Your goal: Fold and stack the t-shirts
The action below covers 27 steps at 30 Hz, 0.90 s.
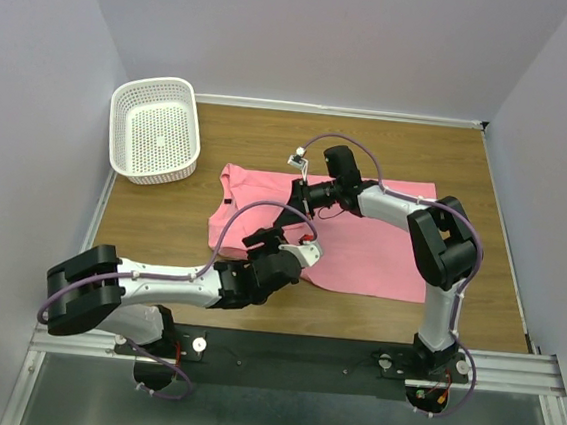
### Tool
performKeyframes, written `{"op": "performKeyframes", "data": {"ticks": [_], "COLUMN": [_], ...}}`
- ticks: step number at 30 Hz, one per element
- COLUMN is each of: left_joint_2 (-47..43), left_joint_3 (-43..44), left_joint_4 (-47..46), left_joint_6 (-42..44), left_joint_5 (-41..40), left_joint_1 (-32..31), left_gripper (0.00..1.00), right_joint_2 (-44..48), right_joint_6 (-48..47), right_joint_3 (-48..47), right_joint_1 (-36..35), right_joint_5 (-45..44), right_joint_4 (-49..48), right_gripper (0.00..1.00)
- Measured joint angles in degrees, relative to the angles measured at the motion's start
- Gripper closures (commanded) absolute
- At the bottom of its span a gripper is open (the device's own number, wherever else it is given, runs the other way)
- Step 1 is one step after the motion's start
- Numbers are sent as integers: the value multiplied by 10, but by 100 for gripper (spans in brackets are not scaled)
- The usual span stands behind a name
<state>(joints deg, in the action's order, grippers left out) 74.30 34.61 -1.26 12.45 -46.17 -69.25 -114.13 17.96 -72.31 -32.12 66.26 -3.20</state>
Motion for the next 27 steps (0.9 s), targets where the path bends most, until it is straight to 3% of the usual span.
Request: {"op": "performKeyframes", "data": {"ticks": [2, 7, 9, 11, 12, 24, 27], "left_joint_2": [6, 8, 2, -7, -13, -40, -66], "left_joint_3": [3, 3, 3, 3, 3, 1, -5], "left_joint_4": [-1, -3, 1, 2, 3, 1, 1], "left_joint_6": [-3, -7, -9, -12, -15, -12, -8], "left_joint_5": [-13, -26, -28, -29, -29, -17, 5], "left_joint_1": [0, 0, 0, 0, 0, 0, 4], "left_gripper": [49, 56, 63, 94, 98, 100, 100], "right_joint_2": [0, 0, 0, 0, 0, 0, 0], "right_joint_6": [0, 0, 0, 0, 0, 0, 0], "right_joint_3": [0, 0, 0, 0, 0, 0, 0], "right_joint_1": [0, 0, 0, 0, 0, 0, 0], "right_joint_5": [0, 0, 0, 0, 0, 0, 0], "right_joint_4": [0, 0, 0, 0, 0, 0, 0], "right_gripper": [99, 99, 99, 99, 100, 99, 87]}}
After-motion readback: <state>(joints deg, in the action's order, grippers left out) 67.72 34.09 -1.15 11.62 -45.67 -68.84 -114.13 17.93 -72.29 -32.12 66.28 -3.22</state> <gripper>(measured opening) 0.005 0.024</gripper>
